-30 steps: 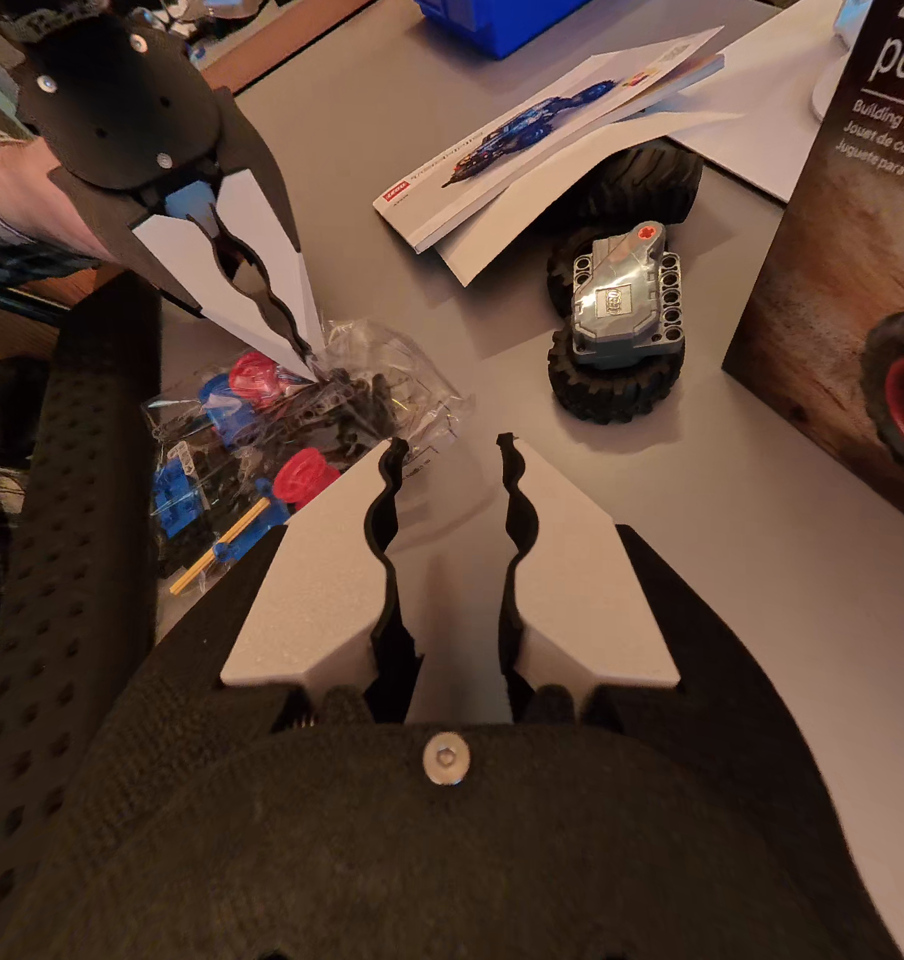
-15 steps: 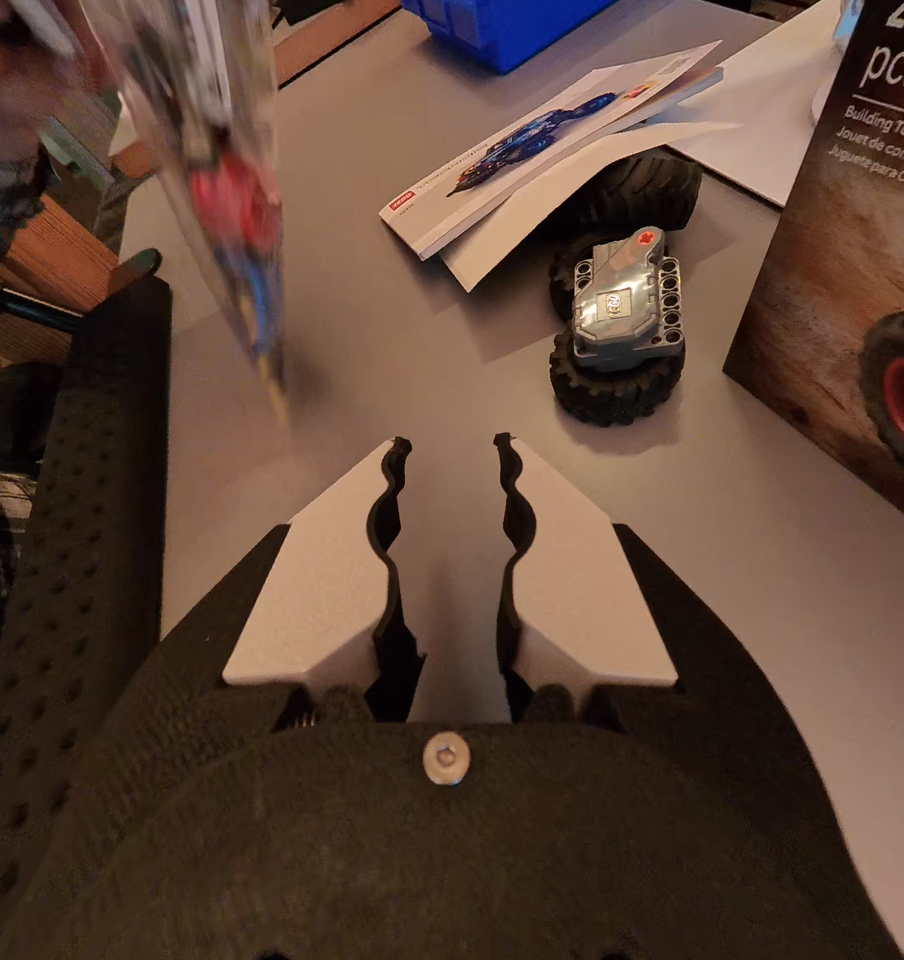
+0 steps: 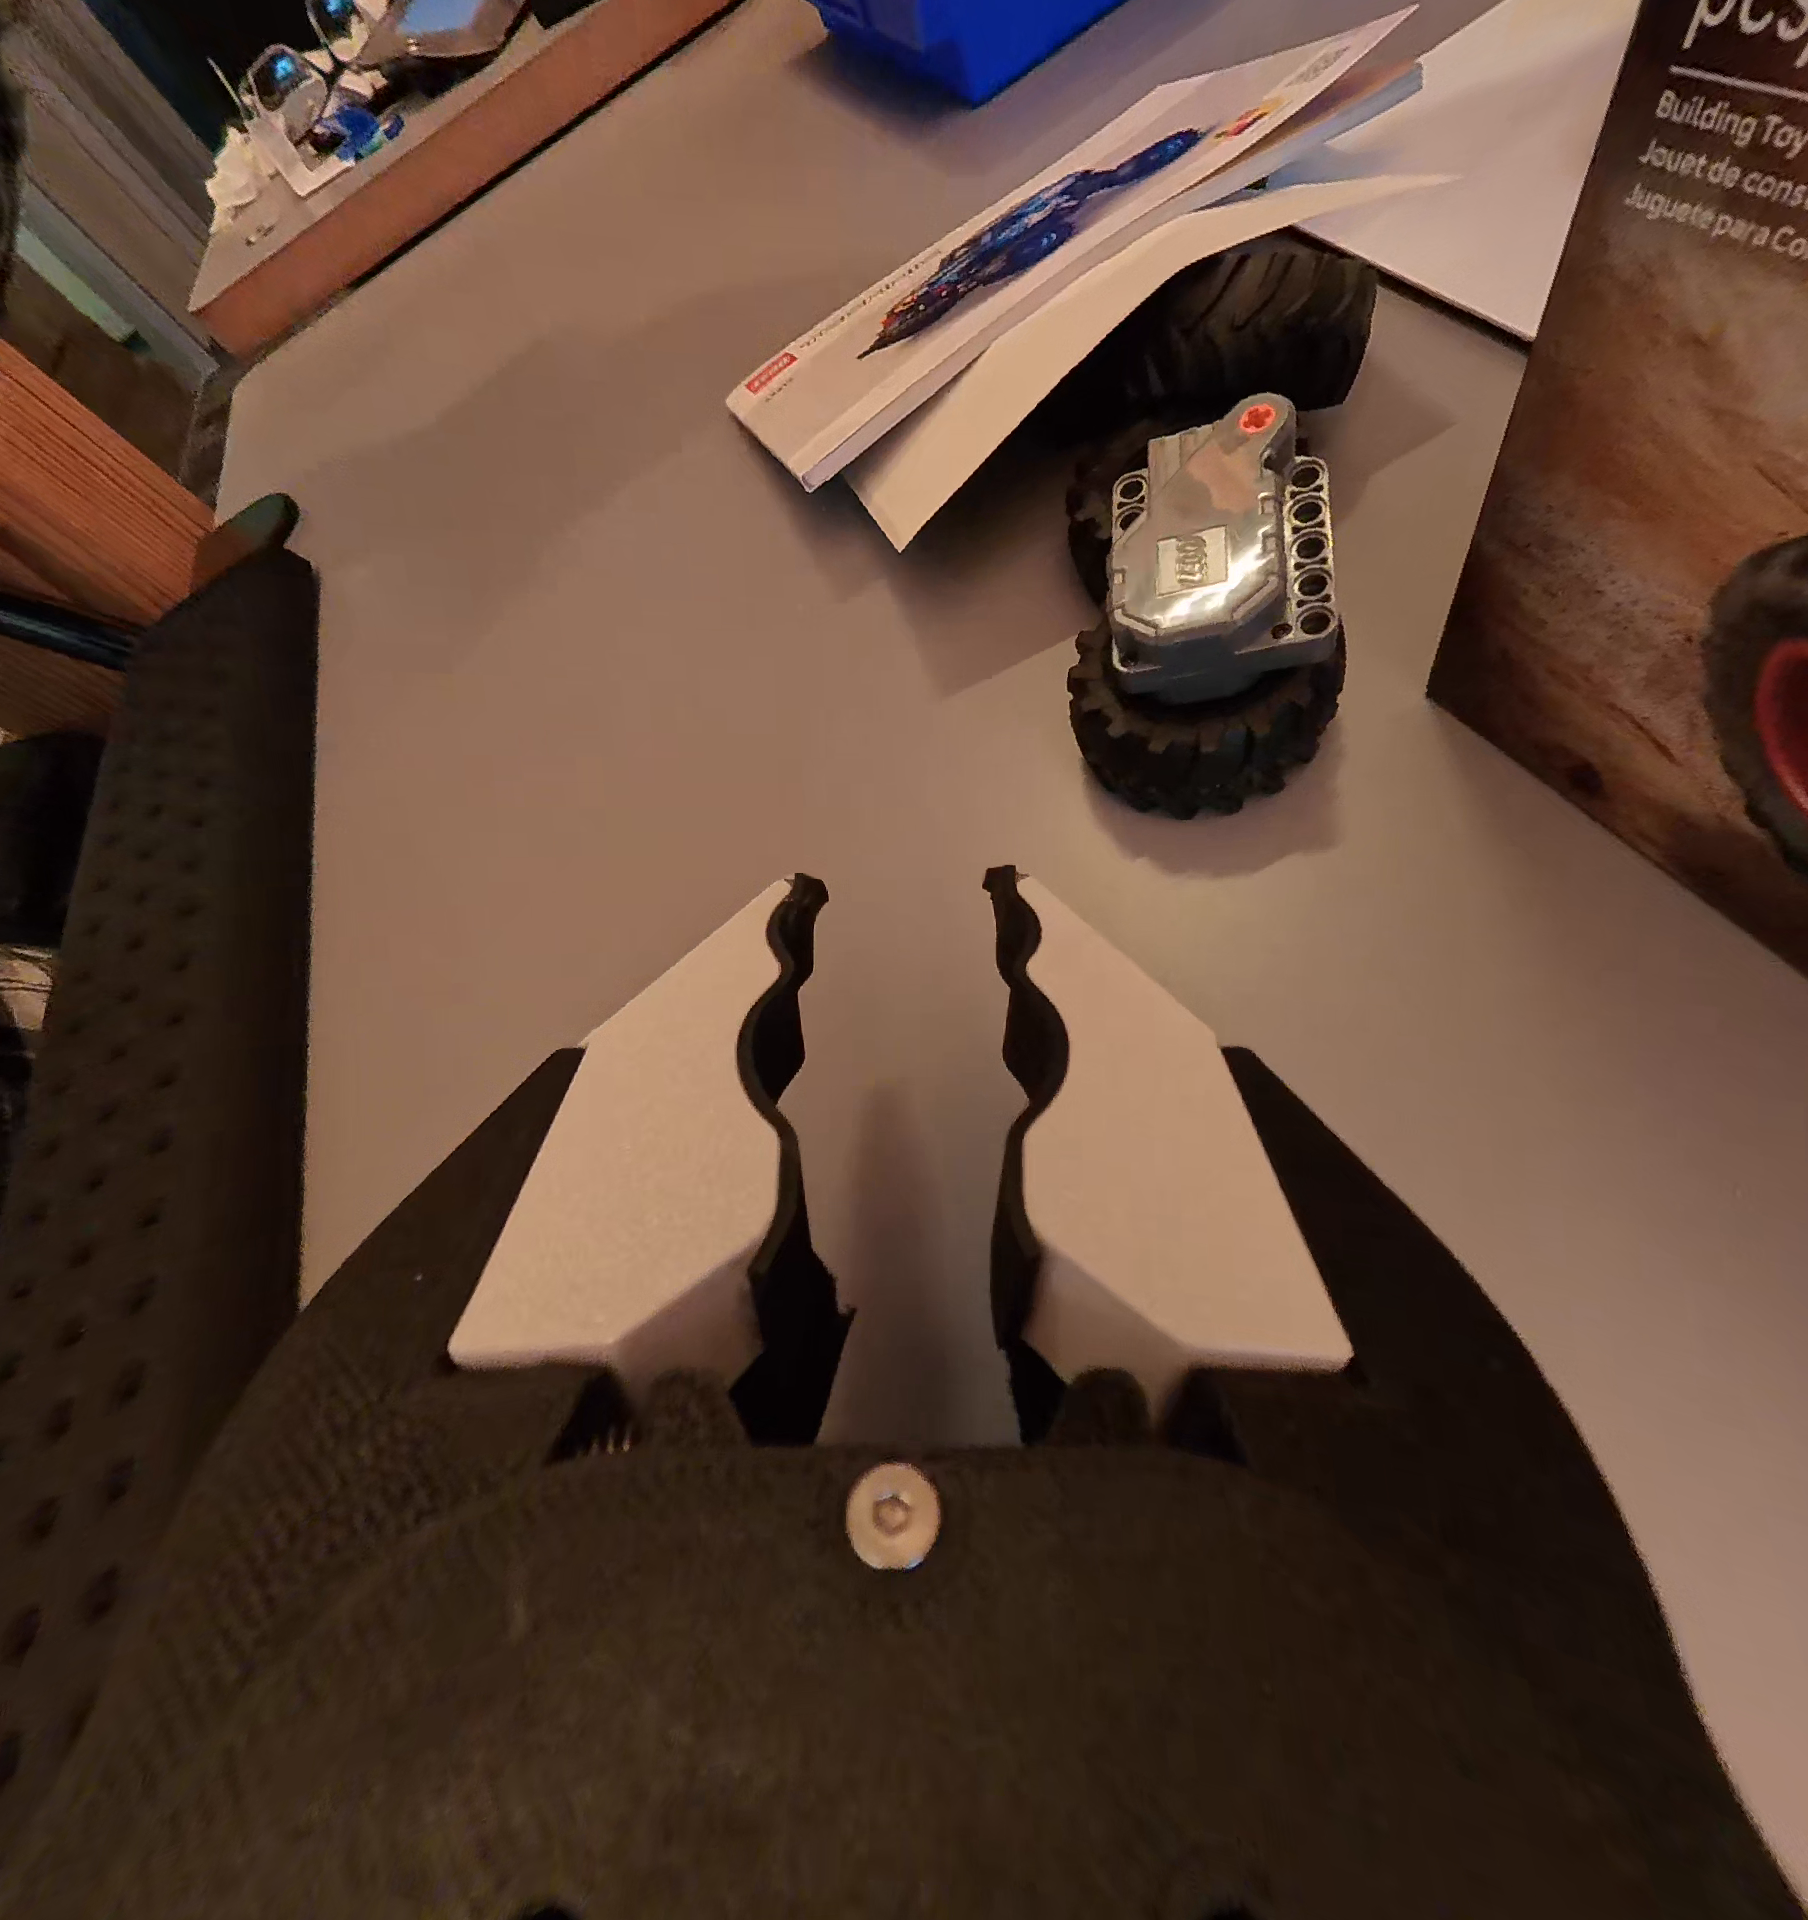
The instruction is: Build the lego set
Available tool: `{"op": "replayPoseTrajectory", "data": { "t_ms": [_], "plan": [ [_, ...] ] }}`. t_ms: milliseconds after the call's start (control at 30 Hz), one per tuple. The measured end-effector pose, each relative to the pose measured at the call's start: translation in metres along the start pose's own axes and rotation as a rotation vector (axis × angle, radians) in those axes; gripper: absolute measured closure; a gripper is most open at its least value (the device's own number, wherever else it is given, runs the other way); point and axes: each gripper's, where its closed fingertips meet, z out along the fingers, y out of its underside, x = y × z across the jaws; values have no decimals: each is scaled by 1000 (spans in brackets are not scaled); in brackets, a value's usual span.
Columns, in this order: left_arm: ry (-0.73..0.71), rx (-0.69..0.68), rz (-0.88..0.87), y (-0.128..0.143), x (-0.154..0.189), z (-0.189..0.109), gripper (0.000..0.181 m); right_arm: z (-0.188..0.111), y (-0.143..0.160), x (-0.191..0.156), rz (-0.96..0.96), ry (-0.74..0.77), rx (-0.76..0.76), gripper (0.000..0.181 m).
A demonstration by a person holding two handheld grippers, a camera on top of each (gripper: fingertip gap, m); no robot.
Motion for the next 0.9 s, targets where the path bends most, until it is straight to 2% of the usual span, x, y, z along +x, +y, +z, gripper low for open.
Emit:
{"op": "replayPoseTrajectory", "data": {
  "t_ms": [200, 267, 367, 400, 467, 500, 567, 667, 767, 800, 900],
  "plan": [
    [34, -126, -25, 51, -65, 36, 181, 2, 4, 6, 34, -3, -3, 150],
    [86, -138, -66, 63, -74, 54, 181, 2, 4, 6, 34, -2, -1, 150],
    [88, -204, -105, 89, -96, 89, 181, 1, 4, 6, 37, -5, -1, 150],
    [94, -229, -146, 100, -103, 101, 170, 1, 4, 6, 39, -7, 0, 150],
    [62, -245, -216, 115, -117, 117, 126, 1, 4, 6, 40, -6, 1, 150],
    [36, -255, -235, 120, -122, 119, 112, 0, 4, 6, 39, -4, 1, 150],
    [3, -205, -217, 111, -123, 112, 112, -1, 4, 7, 40, -2, 5, 149],
    [74, -48, -199, 68, -83, 91, 113, -1, 3, 7, 38, -4, 9, 149],
    [226, 12, -111, 33, -4, 73, 101, 3, 5, 5, 26, -7, -9, 148],
    [297, 4, -83, 28, 31, 71, 102, 3, 5, 5, 21, -7, -14, 149],
    [451, -113, 59, 41, 130, 72, 105, 4, 5, 2, 15, -12, -17, 149]
  ]
}}
